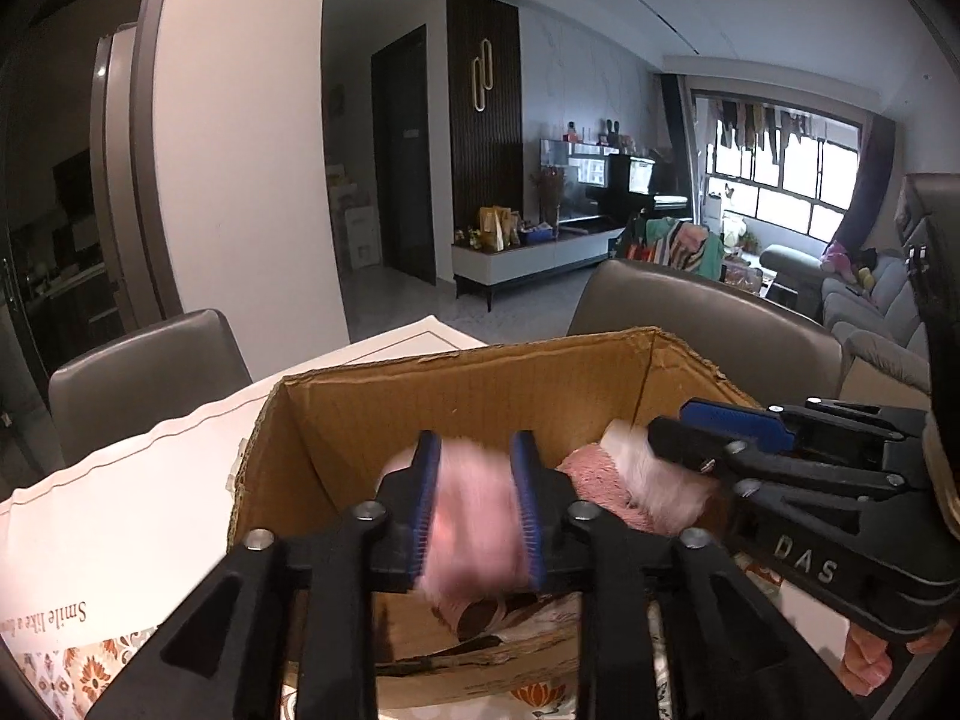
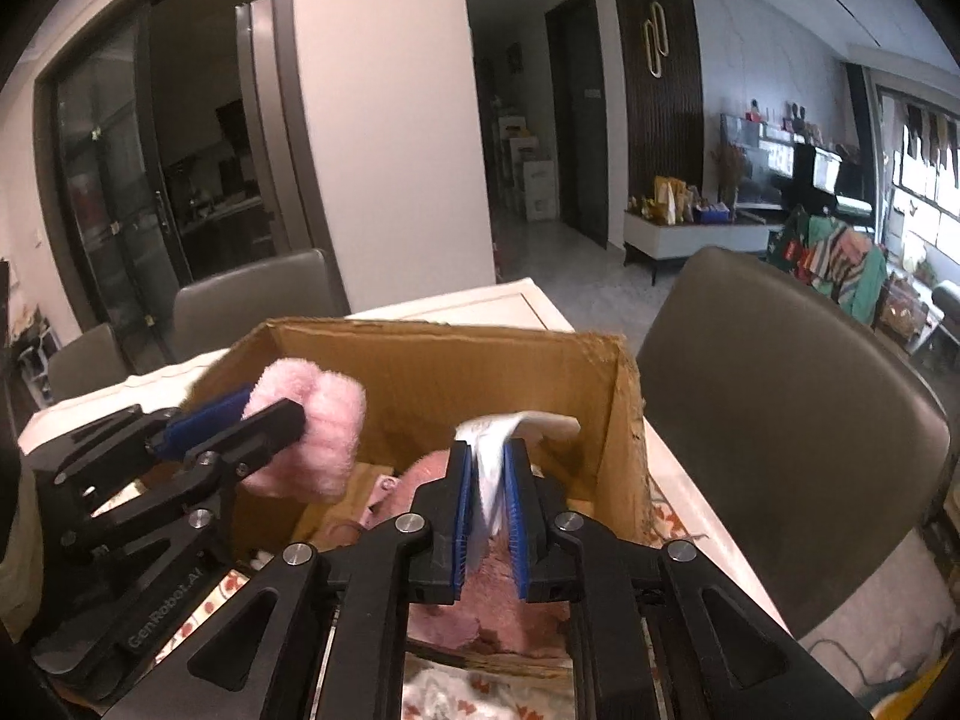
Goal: Organize soft objects
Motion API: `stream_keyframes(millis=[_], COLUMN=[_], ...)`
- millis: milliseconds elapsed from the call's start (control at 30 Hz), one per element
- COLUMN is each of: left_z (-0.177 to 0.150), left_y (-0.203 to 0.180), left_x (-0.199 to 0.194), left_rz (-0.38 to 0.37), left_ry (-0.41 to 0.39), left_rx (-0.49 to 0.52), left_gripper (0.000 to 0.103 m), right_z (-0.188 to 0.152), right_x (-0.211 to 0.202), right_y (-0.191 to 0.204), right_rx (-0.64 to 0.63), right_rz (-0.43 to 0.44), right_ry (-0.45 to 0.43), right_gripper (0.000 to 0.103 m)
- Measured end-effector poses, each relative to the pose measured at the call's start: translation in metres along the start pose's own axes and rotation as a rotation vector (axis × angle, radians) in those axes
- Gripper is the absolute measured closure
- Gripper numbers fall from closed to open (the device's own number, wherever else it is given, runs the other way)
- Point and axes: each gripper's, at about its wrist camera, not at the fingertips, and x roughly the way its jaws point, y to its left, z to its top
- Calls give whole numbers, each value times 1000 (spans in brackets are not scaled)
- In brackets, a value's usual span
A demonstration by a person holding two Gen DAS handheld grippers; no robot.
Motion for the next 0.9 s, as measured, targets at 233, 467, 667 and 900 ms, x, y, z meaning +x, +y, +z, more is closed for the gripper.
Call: stream_keyframes(millis=[233, 467, 667, 900], left_z=[1, 4, 11, 11], left_y=[0, 5, 4, -1], left_x=[-11, -41, -83, -145], left_rz=[26, 59, 89, 131], left_ry=[-19, -39, -66, -103], left_rx=[-11, -51, -69, -74], left_gripper=[66, 66, 61, 57], right_z=[-1, -1, 1, 1], right_x=[-12, -33, -66, -117], right_y=[-3, 8, 17, 29], right_rx=[17, 2, 0, 16], right_rz=[-16, -36, -38, -54], right_ry=[-35, -70, -113, -155], right_gripper=[64, 64, 64, 64])
